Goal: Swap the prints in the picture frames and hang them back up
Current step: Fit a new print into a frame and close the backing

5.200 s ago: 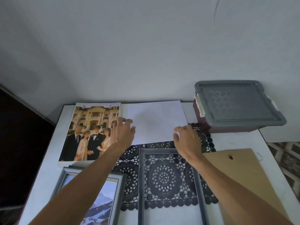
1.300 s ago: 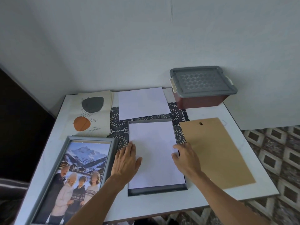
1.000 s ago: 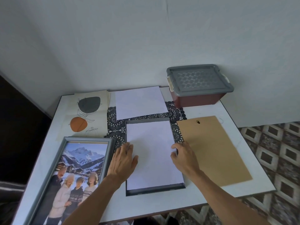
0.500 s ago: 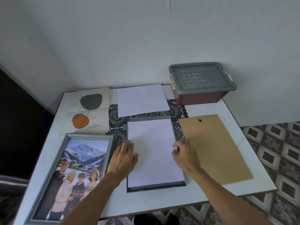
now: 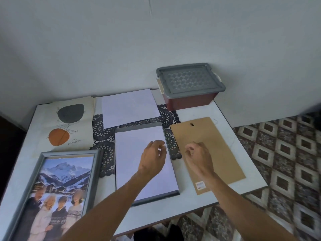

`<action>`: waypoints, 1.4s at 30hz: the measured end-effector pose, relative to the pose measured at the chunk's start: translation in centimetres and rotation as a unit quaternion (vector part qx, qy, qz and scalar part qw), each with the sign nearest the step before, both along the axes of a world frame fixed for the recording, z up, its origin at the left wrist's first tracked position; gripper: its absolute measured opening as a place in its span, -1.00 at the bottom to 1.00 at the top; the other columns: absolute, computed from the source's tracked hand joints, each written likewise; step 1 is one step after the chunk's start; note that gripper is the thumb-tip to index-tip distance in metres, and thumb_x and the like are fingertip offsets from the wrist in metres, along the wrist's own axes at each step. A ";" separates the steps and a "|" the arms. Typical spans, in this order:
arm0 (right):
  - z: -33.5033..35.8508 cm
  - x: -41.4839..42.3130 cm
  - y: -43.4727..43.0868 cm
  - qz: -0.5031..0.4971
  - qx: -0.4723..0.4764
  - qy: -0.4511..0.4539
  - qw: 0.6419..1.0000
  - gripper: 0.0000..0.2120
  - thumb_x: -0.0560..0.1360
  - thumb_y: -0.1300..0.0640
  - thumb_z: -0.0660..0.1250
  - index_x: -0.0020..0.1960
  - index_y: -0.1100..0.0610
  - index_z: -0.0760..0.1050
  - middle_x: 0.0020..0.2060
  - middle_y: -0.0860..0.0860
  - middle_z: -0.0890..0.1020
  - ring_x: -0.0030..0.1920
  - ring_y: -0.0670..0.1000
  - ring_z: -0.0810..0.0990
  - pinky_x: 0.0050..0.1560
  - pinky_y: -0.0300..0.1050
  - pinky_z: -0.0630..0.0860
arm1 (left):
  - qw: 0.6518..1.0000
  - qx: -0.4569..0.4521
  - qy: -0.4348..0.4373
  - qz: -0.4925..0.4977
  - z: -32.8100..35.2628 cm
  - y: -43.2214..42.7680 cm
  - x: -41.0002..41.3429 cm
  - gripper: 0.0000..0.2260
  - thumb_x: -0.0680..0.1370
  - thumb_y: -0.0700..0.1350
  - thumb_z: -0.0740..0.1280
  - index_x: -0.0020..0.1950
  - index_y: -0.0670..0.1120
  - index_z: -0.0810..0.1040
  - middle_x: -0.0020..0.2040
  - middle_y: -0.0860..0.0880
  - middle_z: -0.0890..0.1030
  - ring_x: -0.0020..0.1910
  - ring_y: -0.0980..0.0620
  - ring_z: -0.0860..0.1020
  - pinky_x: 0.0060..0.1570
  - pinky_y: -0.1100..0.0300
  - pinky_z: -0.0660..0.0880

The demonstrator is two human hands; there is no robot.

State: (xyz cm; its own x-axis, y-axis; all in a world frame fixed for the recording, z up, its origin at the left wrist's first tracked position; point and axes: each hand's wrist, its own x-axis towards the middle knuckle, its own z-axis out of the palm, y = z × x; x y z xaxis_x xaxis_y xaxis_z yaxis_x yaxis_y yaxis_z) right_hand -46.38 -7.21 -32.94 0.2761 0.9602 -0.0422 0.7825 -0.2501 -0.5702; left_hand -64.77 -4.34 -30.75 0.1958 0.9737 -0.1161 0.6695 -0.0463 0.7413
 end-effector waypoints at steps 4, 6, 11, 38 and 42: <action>0.6 4.7 -0.3 -0.046 -0.018 -0.011 0.999 -0.80 0.54 0.14 0.35 0.15 0.10 0.59 0.04 0.11 0.58 -0.06 0.06 0.61 0.02 -0.13 0.52 | 0.989 -0.130 -0.067 -0.016 1.7 -0.2 5.8 -0.80 0.65 -0.15 0.09 0.01 -0.10 0.51 -0.02 -0.18 0.62 -0.12 -0.09 0.61 -0.09 0.01 0.56; 0.8 6.7 -0.3 -0.062 -0.032 -0.025 0.997 -0.75 0.55 0.16 0.33 0.22 0.14 0.57 0.08 0.15 0.57 -0.02 0.10 0.60 0.04 -0.12 0.48 | 0.984 -0.163 -0.065 -0.022 1.1 -0.1 7.9 -0.79 0.63 -0.17 0.07 -0.08 -0.08 0.48 -0.05 -0.22 0.59 -0.21 -0.05 0.52 -0.26 0.14 0.47; 0.5 9.7 0.0 -0.097 -0.086 -0.065 0.989 -0.63 0.56 0.12 0.29 0.36 0.13 0.46 0.19 0.22 0.52 0.15 0.24 0.53 0.15 0.06 0.49 | 0.966 -0.239 -0.076 0.054 -1.1 0.1 11.2 -0.67 0.56 -0.17 0.05 0.18 -0.32 0.45 0.22 -0.35 0.46 -0.16 -0.05 0.42 -0.35 0.22 0.35; 2.7 7.9 0.0 -0.162 -0.080 0.141 0.973 -0.46 0.38 -0.20 0.37 0.32 -0.09 0.46 0.09 0.09 0.51 -0.11 0.06 0.59 -0.05 -0.05 0.58 | 0.939 -0.158 -0.145 0.270 0.4 1.6 6.0 -0.70 0.60 -0.13 0.15 0.33 -0.03 0.40 0.22 -0.07 0.38 -0.07 0.02 0.51 -0.05 0.06 0.52; 2.5 4.1 -0.2 -0.107 -0.049 0.182 0.976 -0.58 0.45 -0.15 0.40 0.24 -0.03 0.47 -0.04 -0.06 0.61 -0.11 -0.11 0.60 -0.14 -0.15 0.55 | 0.948 -0.120 -0.083 0.283 -0.2 1.0 1.1 -0.68 0.62 -0.15 0.16 0.38 -0.05 0.40 0.24 -0.10 0.42 -0.10 0.01 0.51 -0.04 0.03 0.54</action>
